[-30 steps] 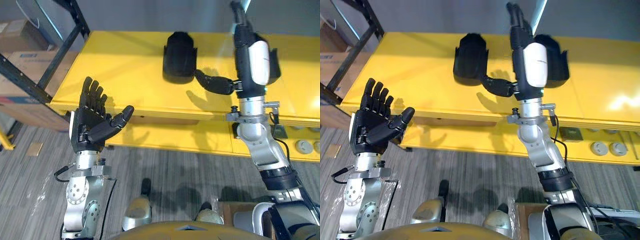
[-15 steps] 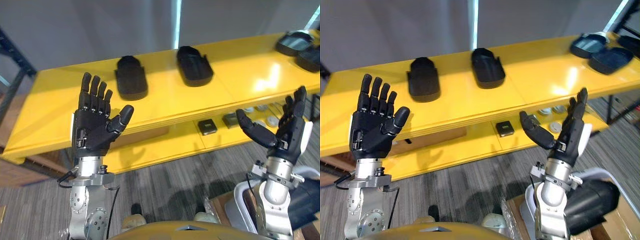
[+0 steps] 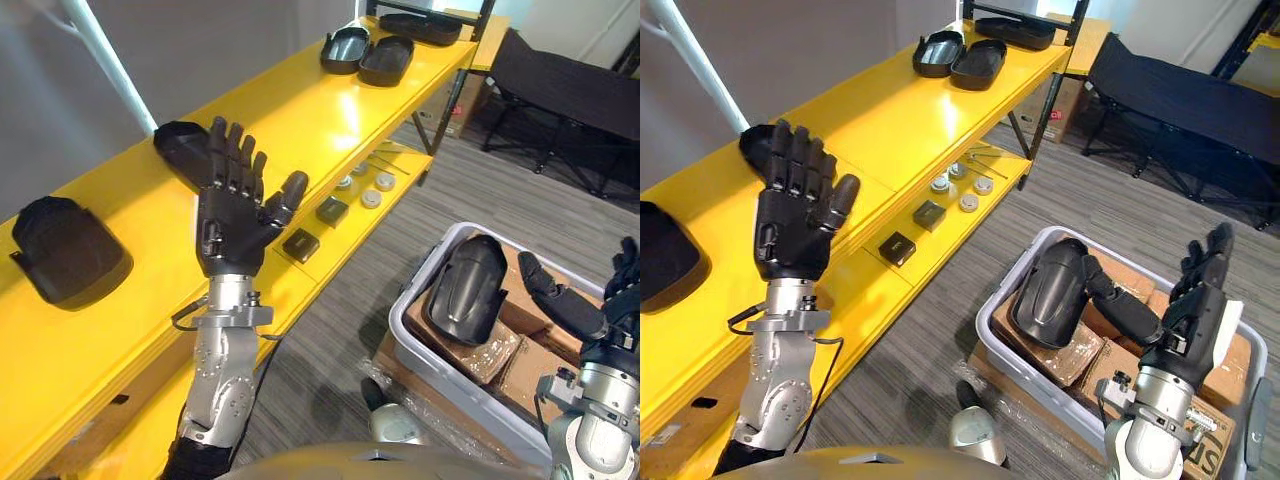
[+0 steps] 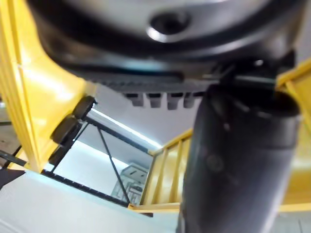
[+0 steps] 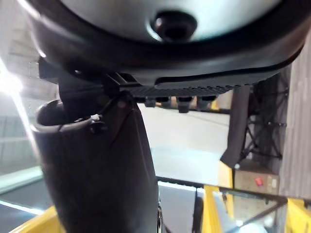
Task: Walk over and take three plastic housings, then place them on the shelf
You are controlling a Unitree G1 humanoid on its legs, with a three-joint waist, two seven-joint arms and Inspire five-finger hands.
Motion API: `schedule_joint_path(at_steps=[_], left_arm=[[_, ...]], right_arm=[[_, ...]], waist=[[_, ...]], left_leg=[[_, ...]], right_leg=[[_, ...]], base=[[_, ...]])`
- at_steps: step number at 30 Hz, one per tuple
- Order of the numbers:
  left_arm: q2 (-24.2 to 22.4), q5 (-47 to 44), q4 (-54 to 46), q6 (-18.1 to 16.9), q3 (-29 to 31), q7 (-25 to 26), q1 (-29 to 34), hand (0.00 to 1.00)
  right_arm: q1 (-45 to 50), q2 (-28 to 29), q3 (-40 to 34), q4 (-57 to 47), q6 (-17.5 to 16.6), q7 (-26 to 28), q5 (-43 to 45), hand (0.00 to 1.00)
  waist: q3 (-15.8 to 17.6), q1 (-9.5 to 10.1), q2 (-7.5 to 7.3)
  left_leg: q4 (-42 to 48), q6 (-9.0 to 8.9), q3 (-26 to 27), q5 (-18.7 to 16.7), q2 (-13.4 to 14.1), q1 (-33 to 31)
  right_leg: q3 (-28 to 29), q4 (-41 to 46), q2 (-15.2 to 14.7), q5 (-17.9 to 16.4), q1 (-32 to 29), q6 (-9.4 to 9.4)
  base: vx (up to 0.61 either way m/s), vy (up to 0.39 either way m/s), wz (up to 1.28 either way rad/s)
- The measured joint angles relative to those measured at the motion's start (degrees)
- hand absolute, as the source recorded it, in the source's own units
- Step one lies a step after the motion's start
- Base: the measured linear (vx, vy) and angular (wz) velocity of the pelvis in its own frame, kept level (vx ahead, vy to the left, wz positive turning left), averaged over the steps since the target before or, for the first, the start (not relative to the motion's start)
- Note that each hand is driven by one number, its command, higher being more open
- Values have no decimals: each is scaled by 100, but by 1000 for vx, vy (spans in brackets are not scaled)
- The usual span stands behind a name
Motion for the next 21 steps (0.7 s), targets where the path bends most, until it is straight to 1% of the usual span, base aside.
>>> schedule_joint_path(at_steps=[1, 2, 4, 5, 6, 7, 8, 9, 10, 11, 12, 14, 16, 17, 18, 19, 20, 21], left_arm=[[15, 177, -1, 8, -1, 45, 23, 100], [30, 195, -13, 10, 8, 74, 55, 100], [38, 174, -87, 18, 190, 129, 360, 100], [39, 173, -103, 22, 275, 123, 458, 100], [37, 166, -124, 21, 505, 96, 684, 100], [33, 131, -124, 21, 775, 50, 867, 100], [29, 84, -126, 18, 905, -1, 942, 100], [28, -27, -128, 8, 1073, -80, 1012, 100], [19, -113, -140, -1, 1140, -99, 1010, 100], [7, -112, -165, -1, 1129, -106, 1010, 100], [3, -111, -270, 0, 1031, -135, 1012, 100], [9, -108, -523, 0, 771, -258, 999, 100], [22, -114, -742, -1, 485, -453, 981, 100], [17, -152, -759, -4, 338, -568, 961, 100], [17, -157, -759, -4, 323, -567, 957, 100], [-15, -8, -751, -1, 364, -362, 949, 100], [-3, 119, -713, 2, 395, -241, 948, 100], [-5, 293, -642, 7, 464, -107, 957, 100]], right_arm=[[-92, -20, 203, 26, -26, 122, 42, 100], [-161, -30, 303, 64, -44, 187, 50, 100], [-478, -189, 703, 270, -54, 321, 89, 100], [-537, -247, 784, 301, -54, 323, 91, 100], [-680, -315, 907, 404, -55, 360, 200, 100], [-790, -320, 1018, 502, -59, 446, 555, 100], [-843, -319, 1071, 582, -76, 483, 772, 100], [-933, -266, 1137, 773, -96, 525, 1155, 100], [-915, -166, 1183, 928, -102, 488, 1354, 100], [-891, -100, 1202, 958, -102, 447, 1384, 100], [-824, 72, 1254, 968, -114, 355, 1383, 100], [-660, 298, 1331, 963, -221, 294, 1374, 100], [-408, 489, 1344, 963, -342, 333, 1383, 100], [-251, 526, 1343, 934, -457, 462, 1462, 100], [-232, 514, 1347, 895, -457, 536, 1554, 100], [-301, 488, 1381, 841, -458, 798, 1713, 100], [-330, 472, 1426, 830, -458, 903, 1799, 100], [-410, 411, 1525, 830, -458, 976, 1833, 100]], waist=[[6, 106, 61], [11, 162, 82], [33, 394, 197], [44, 455, 232], [69, 564, 289], [105, 687, 297], [112, 753, 295], [153, 861, 248], [198, 913, 193], [218, 916, 180], [280, 923, 176], [353, 906, 171], [477, 901, 122], [588, 884, 89], [633, 898, 68], [854, 933, 113], [866, 924, 82], [863, 924, 65]], left_leg=[[263, 22, -582, -328, -27, -132], [403, 46, -801, -469, -62, -195], [942, 267, -1678, -948, -246, -418], [1077, 290, -1842, -1050, -279, -482], [1338, 311, -2051, -1200, -340, -609], [1509, 352, -2211, -1297, -409, -692], [1587, 357, -2247, -1341, -424, -753], [1733, 379, -2288, -1386, -457, -851], [1882, 399, -2370, -1428, -512, -942], [1976, 417, -2432, -1454, -536, -1001], [2192, 438, -2497, -1523, -569, -1070], [2533, 507, -2486, -1652, -618, -1234], [2874, 592, -2284, -1833, -630, -1237], [3128, 696, -2005, -1974, -601, -1187], [3170, 733, -1850, -2008, -575, -1173], [3161, 852, -1326, -1989, -361, -1056], [3141, 877, -1170, -1954, -343, -1047], [3088, 910, -895, -1875, -260, -1041]], right_leg=[[117, 11, 57, 5, -41, -1], [188, 23, 74, 6, -52, 0], [382, 37, 96, 29, -76, 39], [408, 38, 93, 34, -83, 48], [464, 63, 84, 37, -110, 58], [522, 147, 78, 32, -172, 62], [525, 185, 72, 30, -211, 60], [497, 313, 50, -6, -284, 80], [407, 545, 0, -129, -349, 140], [360, 704, -13, -204, -404, 153], [310, 1039, -15, -285, -527, 173], [320, 1313, -12, -293, -698, 169], [430, 1395, -8, -263, -717, 204], [377, 1413, 19, -67, -764, 201], [283, 1387, 29, 94, -819, 161], [-355, 1258, -7, 377, -840, -138], [-692, 1502, -28, 250, -938, -229], [-1024, 1940, -35, 0, -1111, -384]], base=[[-16, 63, -51], [-30, 115, -57], [-25, 156, -47], [-26, 180, -27], [-30, 181, -20], [-41, 171, -15], [-58, 143, -3], [-64, 105, 23], [-65, 87, 36], [-56, 60, 41], [-92, 88, 20], [-109, 111, -12], [-177, 139, -65], [-189, 111, -99], [-430, 138, -169], [-313, 41, -147], [-434, 49, -159], [-291, 17, -116]])
